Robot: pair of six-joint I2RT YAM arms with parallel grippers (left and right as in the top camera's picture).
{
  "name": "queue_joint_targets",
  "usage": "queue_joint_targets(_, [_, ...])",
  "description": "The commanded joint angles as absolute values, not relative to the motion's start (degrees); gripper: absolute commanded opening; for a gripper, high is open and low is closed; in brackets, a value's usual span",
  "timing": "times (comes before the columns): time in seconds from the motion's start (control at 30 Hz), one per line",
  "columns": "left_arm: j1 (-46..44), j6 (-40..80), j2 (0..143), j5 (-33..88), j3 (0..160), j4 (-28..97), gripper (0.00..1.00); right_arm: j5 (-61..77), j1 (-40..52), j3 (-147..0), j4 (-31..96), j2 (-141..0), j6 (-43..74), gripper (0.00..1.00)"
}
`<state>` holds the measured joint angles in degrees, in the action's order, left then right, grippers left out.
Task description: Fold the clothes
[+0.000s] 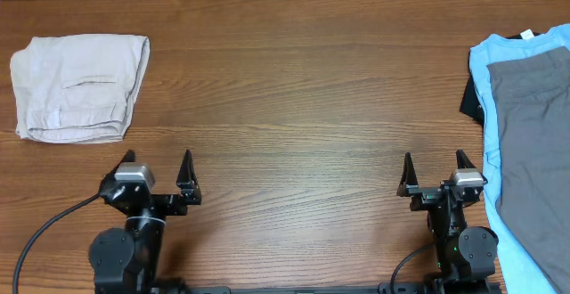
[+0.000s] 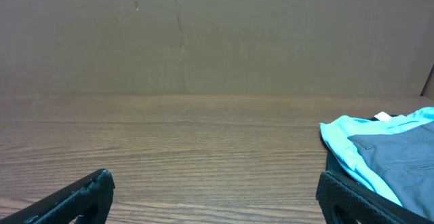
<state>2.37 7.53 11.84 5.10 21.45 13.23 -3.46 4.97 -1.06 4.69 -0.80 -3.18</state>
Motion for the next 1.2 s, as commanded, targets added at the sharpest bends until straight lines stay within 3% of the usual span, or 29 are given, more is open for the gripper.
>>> queue_joint_targets(0.0, [2.42, 7.33, 10.72, 4.29, 20.64, 9.58, 1.00, -4.23, 5.30, -0.45, 4.40, -0.16, -2.94, 1.00])
queue_joint_targets(0.6, [2.42, 7.92, 0.27, 4.47, 10.13, 4.40, 1.00, -4.23, 5.30, -0.45, 4.40, -0.16, -2.94, 1.00])
queue_joint_targets(1.17, [2.42, 8.80, 0.19, 4.03, 0.25, 0.51, 1.00, -4.23, 5.30, -0.45, 4.40, -0.16, -2.92, 1.00])
